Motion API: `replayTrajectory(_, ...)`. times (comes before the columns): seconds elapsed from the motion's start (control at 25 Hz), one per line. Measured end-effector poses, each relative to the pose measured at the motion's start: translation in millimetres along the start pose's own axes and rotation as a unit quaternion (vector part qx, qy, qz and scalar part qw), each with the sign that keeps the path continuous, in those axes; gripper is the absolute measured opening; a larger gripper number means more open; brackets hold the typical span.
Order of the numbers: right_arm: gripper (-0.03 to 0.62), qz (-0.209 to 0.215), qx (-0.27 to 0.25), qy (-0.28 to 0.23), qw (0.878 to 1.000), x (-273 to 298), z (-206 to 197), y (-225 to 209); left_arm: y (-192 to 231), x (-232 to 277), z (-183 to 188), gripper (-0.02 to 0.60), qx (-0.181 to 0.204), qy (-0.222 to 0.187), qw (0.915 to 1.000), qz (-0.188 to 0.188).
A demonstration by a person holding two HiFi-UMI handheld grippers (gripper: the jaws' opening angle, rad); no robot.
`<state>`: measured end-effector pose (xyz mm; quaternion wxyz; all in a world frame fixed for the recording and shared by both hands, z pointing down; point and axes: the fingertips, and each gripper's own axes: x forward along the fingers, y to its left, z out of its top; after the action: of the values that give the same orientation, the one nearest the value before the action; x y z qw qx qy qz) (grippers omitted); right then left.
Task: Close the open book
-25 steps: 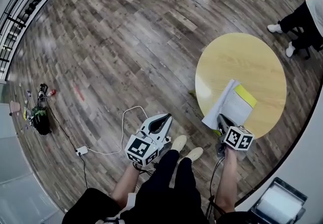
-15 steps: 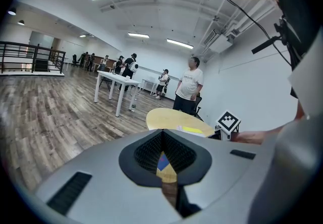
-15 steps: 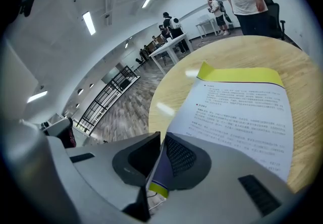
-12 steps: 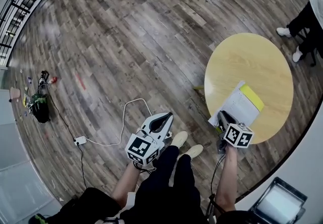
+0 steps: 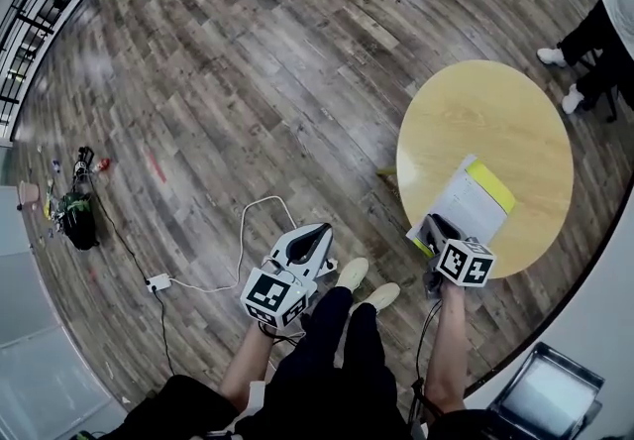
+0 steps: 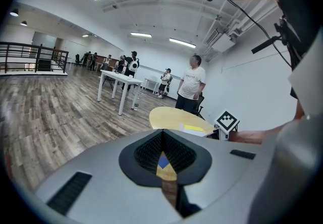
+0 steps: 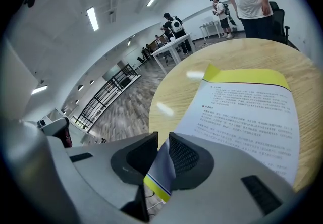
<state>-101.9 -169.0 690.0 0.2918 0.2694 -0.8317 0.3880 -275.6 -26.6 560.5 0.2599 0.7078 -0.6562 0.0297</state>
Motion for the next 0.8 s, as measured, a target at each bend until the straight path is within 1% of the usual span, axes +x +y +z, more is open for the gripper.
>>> replayTrajectory(0.16,0.064,0.009,-0.001,-0.018,1.000,-7.1,8.5,7.4,-5.7,1.3,5.2,-0.002,0.007,-0.004,0.9999,-0.007)
replayTrajectory(0.4,0.063,0.009,-0.002,-0.043,0.999,-21.9,15.2,8.6,-14.9,-0.1,7.2,-0.002,0.018,-0.006,0.9997,-0.015)
replayTrajectory(0.6,0.063,0.008,-0.006,-0.090,0.996,-53.5,32.2,10.2,-28.7,6.0,22.8,-0.002,0.032,-0.018,0.9988,-0.033)
replayTrajectory(0.8,0.061,-0.003,-0.012,-0.151,0.988,-109.9,54.1,7.8,-60.1,13.1,49.7,-0.002,0.056,-0.032,0.9959,-0.063)
